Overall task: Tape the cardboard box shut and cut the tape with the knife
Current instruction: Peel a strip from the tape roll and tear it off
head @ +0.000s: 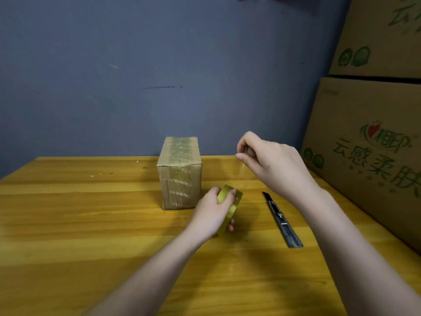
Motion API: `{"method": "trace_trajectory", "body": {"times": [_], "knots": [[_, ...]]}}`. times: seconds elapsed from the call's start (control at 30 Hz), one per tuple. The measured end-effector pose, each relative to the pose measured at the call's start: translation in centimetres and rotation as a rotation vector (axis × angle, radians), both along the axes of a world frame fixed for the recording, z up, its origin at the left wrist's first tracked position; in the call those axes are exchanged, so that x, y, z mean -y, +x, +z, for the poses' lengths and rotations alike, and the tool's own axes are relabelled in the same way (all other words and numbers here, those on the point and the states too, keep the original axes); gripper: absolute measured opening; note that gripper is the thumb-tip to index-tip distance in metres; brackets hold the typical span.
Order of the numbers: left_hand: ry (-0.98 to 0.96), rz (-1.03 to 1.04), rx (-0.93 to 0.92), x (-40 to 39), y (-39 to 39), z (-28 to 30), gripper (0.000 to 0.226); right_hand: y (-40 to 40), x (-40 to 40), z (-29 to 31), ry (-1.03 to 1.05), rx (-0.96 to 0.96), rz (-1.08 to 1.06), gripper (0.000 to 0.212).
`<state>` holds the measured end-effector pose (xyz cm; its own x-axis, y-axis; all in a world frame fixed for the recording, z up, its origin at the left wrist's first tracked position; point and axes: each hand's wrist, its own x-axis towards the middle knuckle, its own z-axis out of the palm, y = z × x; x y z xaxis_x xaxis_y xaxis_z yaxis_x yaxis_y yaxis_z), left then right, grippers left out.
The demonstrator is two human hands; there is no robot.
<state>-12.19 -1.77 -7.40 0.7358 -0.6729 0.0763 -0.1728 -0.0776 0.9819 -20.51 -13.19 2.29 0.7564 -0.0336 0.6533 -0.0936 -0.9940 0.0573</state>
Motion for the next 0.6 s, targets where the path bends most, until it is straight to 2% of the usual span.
{"method": "trace_trajectory", "body": {"times": [0.13,0.27,0.4,0.6], "knots": [[-0.101,-0.129,-0.104,-0.4,-0.8,-0.3,0.010,0.9,1.9,0.9,0.215,-0.085,0.009,0.011],[-0.091,-0.197,-0.076,-0.8,-0.8,-1.7,0.008,1.2,2.9,0.2,0.292,-0.147,-0.016,0.010],[-0.110,-0.171,-0.112,-1.1,-1.0,-1.7,0.014,1.2,2.2,-0.5,0.214,-0.130,-0.009,0.010],[-0.012,-0.076,-0.085,-0.1,-0.6,-0.4,0.022,0.4,0.1,0.0,-0.092,0.023,0.040,0.016]]}}
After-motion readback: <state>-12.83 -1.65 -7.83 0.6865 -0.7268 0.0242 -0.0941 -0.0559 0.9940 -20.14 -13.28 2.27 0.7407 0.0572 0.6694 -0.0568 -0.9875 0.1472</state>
